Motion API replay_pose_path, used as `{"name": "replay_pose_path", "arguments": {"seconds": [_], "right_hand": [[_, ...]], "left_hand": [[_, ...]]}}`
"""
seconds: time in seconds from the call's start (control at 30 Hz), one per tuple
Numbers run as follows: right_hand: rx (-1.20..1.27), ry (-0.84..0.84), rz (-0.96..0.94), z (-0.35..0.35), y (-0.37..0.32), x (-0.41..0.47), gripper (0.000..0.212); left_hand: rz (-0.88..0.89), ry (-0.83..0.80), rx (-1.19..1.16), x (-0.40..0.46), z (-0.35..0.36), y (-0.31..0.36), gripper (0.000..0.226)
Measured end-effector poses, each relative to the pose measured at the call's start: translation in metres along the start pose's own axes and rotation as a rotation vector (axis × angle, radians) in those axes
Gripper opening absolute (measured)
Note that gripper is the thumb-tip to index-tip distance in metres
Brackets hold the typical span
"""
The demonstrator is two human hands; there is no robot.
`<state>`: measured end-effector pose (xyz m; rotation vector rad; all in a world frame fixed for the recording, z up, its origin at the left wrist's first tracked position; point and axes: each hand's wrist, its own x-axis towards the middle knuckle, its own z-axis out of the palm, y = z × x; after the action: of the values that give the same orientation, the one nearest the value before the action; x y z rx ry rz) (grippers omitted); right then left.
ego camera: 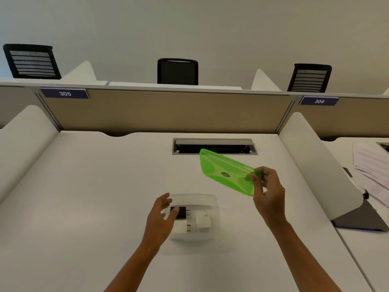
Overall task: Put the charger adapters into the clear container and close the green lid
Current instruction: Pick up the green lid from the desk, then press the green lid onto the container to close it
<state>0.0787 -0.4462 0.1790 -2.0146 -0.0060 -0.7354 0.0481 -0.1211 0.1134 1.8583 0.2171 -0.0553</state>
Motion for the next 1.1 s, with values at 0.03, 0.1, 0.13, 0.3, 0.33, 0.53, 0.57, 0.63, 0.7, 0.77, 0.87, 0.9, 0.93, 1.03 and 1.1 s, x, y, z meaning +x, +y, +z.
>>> {"name": "replay_pose_path", "arguments": {"seconds": [0.03, 0.1, 0.13, 0.3, 0.33, 0.53, 0.57, 0.63, 0.7, 0.77, 0.87, 0.9, 0.93, 1.03, 1.1], "right_hand": [[0.091, -0.014, 0.032, 0.004, -0.008, 0.003, 0.012], [0.27, -0.052, 0.125, 0.014, -0.02, 0.006, 0.009], [0.346, -0.07, 0.171, 0.019, -0.024, 0.006, 0.008], [0.493, -0.107, 0.387, 0.048, -0.025, -0.001, 0.01], [0.503, -0.1, 0.437, 0.054, -0.023, -0.004, 0.01], [0.36, -0.068, 0.69, 0.088, 0.008, -0.026, 0.018], [0.289, -0.098, 0.697, 0.092, 0.013, -0.03, 0.026], [0.113, -0.205, 0.677, 0.096, 0.022, -0.038, 0.044], [-0.058, -0.326, 0.625, 0.099, 0.027, -0.044, 0.059], [-0.157, -0.413, 0.606, 0.101, 0.03, -0.049, 0.068], [-0.24, -0.482, 0.62, 0.104, 0.033, -0.054, 0.075], [-0.258, -0.494, 0.623, 0.105, 0.033, -0.055, 0.076], [-0.272, -0.504, 0.624, 0.107, 0.034, -0.056, 0.076], [-0.289, -0.525, 0.637, 0.11, 0.035, -0.058, 0.076], [-0.294, -0.534, 0.644, 0.112, 0.034, -0.058, 0.075]], "left_hand": [[0.013, -0.016, -0.016, 0.001, 0.001, 0.006, 0.06], [0.039, -0.038, -0.035, 0.003, 0.001, 0.014, 0.068], [0.049, -0.039, -0.035, 0.005, 0.001, 0.016, 0.071], [0.035, -0.009, -0.028, 0.008, -0.004, 0.013, 0.065], [0.029, -0.011, -0.021, 0.008, -0.005, 0.01, 0.063], [-0.057, -0.056, 0.08, 0.006, -0.007, -0.014, 0.06], [-0.081, -0.052, 0.086, 0.006, -0.007, -0.018, 0.06], [-0.104, -0.047, 0.105, 0.005, -0.007, -0.025, 0.06], [-0.1, -0.048, 0.139, 0.004, -0.006, -0.031, 0.058], [-0.093, -0.048, 0.168, 0.003, -0.006, -0.035, 0.055], [-0.115, -0.056, 0.22, 0.004, -0.005, -0.039, 0.055], [-0.123, -0.057, 0.234, 0.003, -0.004, -0.04, 0.056], [-0.125, -0.061, 0.244, 0.003, -0.003, -0.041, 0.057], [-0.115, -0.075, 0.277, 0.004, -0.001, -0.043, 0.056], [-0.105, -0.078, 0.3, 0.004, -0.002, -0.044, 0.055]]}}
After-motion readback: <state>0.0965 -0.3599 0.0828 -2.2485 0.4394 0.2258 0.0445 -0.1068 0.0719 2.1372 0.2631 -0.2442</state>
